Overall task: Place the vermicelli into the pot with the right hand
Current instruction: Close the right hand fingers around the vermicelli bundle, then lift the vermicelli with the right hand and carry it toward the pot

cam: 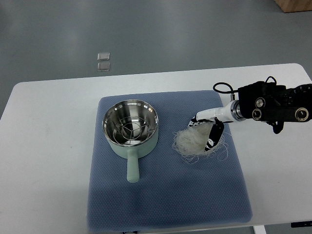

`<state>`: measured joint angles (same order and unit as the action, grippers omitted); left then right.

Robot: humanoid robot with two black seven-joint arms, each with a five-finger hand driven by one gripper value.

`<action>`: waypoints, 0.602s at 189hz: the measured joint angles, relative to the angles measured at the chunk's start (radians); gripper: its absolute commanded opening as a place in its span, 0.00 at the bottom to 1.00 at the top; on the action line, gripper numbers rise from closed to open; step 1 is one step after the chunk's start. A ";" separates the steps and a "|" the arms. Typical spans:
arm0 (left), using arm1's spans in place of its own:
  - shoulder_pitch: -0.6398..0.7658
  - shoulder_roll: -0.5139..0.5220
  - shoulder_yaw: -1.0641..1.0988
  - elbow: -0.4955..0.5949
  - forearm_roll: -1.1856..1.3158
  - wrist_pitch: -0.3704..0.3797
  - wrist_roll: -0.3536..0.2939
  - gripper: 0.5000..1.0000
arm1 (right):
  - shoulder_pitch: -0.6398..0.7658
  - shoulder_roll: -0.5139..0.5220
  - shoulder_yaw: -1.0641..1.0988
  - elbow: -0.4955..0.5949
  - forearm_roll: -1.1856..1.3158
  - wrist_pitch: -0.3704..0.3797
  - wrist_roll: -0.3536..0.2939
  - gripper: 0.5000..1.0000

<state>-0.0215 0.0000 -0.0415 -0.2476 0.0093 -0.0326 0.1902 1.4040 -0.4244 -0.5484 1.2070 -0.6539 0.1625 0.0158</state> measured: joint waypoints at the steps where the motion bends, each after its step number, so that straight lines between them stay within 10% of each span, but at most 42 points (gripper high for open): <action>1: 0.000 0.000 0.000 0.000 0.000 0.000 0.000 1.00 | -0.001 0.000 0.000 0.000 -0.002 -0.001 0.000 0.00; 114: 0.000 0.000 0.003 0.001 0.000 0.001 0.000 1.00 | 0.213 -0.205 0.004 0.171 -0.044 0.041 0.007 0.00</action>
<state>-0.0213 0.0000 -0.0387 -0.2469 0.0094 -0.0321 0.1902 1.6170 -0.6295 -0.5440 1.3784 -0.6975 0.2039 0.0225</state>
